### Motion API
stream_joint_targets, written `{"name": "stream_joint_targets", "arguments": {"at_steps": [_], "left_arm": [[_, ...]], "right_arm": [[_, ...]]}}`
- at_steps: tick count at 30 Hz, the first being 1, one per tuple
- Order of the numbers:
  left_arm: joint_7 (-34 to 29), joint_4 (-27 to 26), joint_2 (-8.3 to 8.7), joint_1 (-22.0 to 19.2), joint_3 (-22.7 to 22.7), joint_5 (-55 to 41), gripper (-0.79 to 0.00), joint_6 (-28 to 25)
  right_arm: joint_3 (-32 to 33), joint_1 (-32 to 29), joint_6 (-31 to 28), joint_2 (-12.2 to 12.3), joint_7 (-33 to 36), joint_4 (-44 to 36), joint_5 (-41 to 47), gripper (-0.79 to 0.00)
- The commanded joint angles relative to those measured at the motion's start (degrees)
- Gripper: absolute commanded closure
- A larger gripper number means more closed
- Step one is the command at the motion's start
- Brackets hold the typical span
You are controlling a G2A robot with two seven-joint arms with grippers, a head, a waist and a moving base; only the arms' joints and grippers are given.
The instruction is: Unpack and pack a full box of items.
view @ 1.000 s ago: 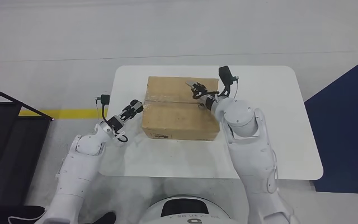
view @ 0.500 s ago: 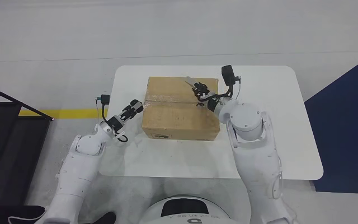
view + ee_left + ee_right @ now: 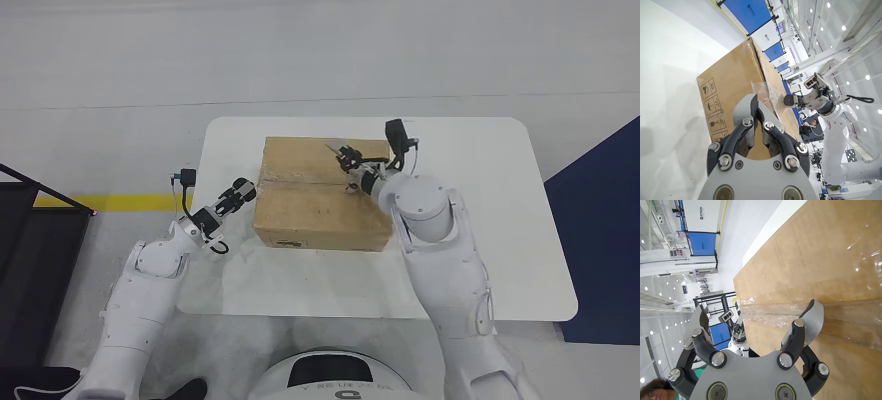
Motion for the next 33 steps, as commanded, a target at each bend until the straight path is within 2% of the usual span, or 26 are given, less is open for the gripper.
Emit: {"name": "stream_joint_targets", "arguments": {"at_steps": [1, 22, 33], "left_arm": [[0.0, 0.0, 0.0, 0.0, 0.0, 0.0, 0.0, 0.0], [0.0, 0.0, 0.0, 0.0, 0.0, 0.0, 0.0, 0.0], [0.0, 0.0, 0.0, 0.0, 0.0, 0.0, 0.0, 0.0]], "right_arm": [[-0.6, 0.8, 0.0, -0.1, -0.2, 0.9, 0.7, -0.785], [-10.6, 10.7, -0.5, -1.4, -1.7, 12.1, 6.8, -0.785], [-14.3, 15.3, -4.8, -3.6, -7.7, 20.8, 17.0, -0.785]]}}
